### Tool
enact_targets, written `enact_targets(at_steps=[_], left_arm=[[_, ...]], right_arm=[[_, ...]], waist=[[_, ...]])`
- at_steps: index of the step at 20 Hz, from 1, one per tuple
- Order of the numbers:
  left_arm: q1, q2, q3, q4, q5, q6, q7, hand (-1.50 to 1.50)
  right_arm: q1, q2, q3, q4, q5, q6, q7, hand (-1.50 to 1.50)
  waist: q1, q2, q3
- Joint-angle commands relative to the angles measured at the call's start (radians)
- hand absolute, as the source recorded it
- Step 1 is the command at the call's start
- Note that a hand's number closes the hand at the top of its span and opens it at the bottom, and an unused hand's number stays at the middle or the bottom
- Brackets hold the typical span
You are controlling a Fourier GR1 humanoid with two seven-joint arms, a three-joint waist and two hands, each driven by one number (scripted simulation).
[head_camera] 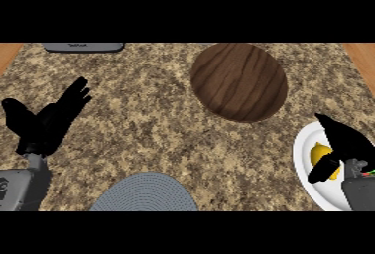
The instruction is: Pick the lemon from the plate and place it in the bowl
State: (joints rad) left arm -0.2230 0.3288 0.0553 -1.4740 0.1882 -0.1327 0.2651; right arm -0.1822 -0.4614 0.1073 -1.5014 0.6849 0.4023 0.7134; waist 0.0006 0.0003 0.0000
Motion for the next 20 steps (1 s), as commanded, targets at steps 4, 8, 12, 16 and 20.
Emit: enact_targets(at_steps=[4,8,12,16,20], left_arm=[[0.076,-0.041,0.012,-0.106,-0.028,-0.007,0.024,0.00],[0.052,-0.050,0.020,-0.057,-0.039,-0.019,0.015,0.00],[0.024,-0.030,0.058,0.016,-0.050,-0.059,-0.039,0.00],[0.021,-0.058,0.051,0.023,-0.076,-0.039,-0.037,0.00],[0.003,-0.079,0.038,-0.043,-0.071,-0.032,0.046,0.00]], right_arm=[[-0.071,0.051,-0.049,0.132,0.064,0.001,-0.059,-1.50],[-0.027,0.020,-0.048,0.153,0.117,-0.077,-0.204,1.50],[0.030,0.047,-0.049,0.132,0.164,-0.144,-0.245,1.50],[-0.018,0.077,-0.039,0.158,0.199,-0.153,-0.256,1.50],[0.023,0.070,-0.059,0.056,0.201,-0.099,-0.252,1.50]], waist=[[0.004,-0.001,0.000],[0.003,0.000,0.000],[-0.001,0.000,0.000],[-0.001,0.000,0.000],[-0.003,-0.001,0.000]])
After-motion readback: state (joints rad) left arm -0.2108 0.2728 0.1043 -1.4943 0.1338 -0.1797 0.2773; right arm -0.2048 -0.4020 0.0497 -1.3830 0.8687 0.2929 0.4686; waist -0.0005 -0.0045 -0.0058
